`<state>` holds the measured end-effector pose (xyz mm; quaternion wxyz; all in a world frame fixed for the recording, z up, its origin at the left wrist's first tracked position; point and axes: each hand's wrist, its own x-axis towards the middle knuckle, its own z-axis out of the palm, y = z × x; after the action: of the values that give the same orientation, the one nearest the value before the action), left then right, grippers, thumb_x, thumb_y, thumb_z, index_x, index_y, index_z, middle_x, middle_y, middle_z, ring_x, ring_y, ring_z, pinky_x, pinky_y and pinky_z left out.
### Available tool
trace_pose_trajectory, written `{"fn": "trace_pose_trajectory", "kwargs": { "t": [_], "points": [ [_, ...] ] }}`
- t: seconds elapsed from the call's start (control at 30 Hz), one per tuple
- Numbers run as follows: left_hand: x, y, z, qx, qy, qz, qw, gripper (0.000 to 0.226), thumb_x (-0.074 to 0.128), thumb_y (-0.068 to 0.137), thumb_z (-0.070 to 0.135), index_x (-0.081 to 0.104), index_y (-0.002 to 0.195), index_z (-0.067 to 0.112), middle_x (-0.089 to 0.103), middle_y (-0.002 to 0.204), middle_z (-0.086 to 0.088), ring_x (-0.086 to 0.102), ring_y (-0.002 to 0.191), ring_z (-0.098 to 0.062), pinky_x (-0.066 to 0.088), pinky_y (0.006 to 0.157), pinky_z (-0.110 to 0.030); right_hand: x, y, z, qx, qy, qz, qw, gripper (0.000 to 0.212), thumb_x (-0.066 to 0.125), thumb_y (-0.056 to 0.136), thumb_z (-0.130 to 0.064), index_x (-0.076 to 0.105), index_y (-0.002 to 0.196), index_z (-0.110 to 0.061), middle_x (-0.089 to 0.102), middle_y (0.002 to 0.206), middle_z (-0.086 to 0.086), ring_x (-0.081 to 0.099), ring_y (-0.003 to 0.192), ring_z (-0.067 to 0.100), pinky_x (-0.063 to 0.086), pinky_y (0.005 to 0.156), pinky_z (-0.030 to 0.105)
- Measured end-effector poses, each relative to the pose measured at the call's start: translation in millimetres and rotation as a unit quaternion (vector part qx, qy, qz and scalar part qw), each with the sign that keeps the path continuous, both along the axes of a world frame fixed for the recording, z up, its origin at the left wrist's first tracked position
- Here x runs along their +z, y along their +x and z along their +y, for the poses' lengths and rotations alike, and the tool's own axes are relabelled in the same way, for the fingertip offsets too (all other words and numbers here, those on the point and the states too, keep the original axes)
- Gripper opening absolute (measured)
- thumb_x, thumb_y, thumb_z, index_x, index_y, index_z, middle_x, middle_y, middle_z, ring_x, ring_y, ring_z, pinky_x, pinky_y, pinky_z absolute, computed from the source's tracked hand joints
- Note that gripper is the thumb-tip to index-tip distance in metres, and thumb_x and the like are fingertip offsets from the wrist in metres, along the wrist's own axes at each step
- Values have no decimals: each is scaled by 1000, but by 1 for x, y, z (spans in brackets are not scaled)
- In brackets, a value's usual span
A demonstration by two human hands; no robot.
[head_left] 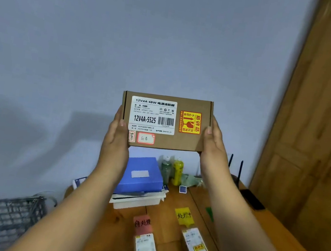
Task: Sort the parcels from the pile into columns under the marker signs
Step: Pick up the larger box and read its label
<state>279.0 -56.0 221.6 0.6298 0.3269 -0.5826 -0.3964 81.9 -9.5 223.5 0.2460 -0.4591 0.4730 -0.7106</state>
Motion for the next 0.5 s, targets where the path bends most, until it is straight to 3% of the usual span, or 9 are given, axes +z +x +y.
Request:
{"fn": "trace_pose_trajectory", "kwargs": {
  "t": [0.07, 0.13, 0.17, 0.27, 0.37, 0.5],
  "points": [
    [-2, -22, 5, -25, 9, 1, 1000, 45, 31, 96, 54, 40, 139, 49, 56, 137, 12, 52, 126, -9, 38, 111, -44, -3, -22, 12, -24, 3, 2, 1000, 42, 33, 103, -42, 32, 145, -46, 56, 134, -16, 53, 119, -1, 43, 105, 24],
    [-2, -45, 10, -49, 16, -2, 999, 45, 31, 95, 55, 39, 139, 51, 57, 136, 13, 52, 127, -9, 37, 111, -44, -4, -44, 24, -46, 2, 6, 999, 43, 32, 104, -39, 32, 147, -41, 56, 134, -14, 53, 109, -10, 46, 90, 8],
    [-2, -58, 13, -55, 17, -6, 998, 43, 30, 97, 53, 38, 139, 50, 57, 135, 13, 53, 126, -8, 37, 111, -44, -4, -56, 30, -51, 1, 7, 999, 44, 32, 104, -39, 32, 148, -40, 56, 134, -14, 52, 108, -12, 46, 86, 7],
    [-2, -95, 26, -71, 19, -11, 997, 41, 30, 100, 48, 38, 140, 49, 57, 136, 11, 53, 125, -9, 38, 110, -43, -8, -92, 45, -55, -4, 1, 999, 44, 33, 104, -41, 31, 148, -41, 57, 133, -16, 54, 116, -4, 43, 101, 21],
    [-5, -137, 43, -72, 24, 0, 997, 40, 30, 102, 43, 39, 141, 47, 60, 132, 11, 56, 122, -8, 41, 108, -41, -13, -134, 60, -56, -11, 3, 998, 42, 33, 105, -37, 33, 147, -39, 59, 131, -16, 55, 119, -3, 43, 99, 19],
    [-15, -216, 73, -65, 32, 12, 997, 40, 29, 103, 39, 39, 142, 43, 62, 129, 11, 59, 116, -4, 44, 106, -39, -23, -214, 86, -53, -1, 17, 998, 42, 33, 104, -40, 32, 146, -43, 59, 132, -16, 52, 125, 1, 37, 112, 31]
  ]
}}
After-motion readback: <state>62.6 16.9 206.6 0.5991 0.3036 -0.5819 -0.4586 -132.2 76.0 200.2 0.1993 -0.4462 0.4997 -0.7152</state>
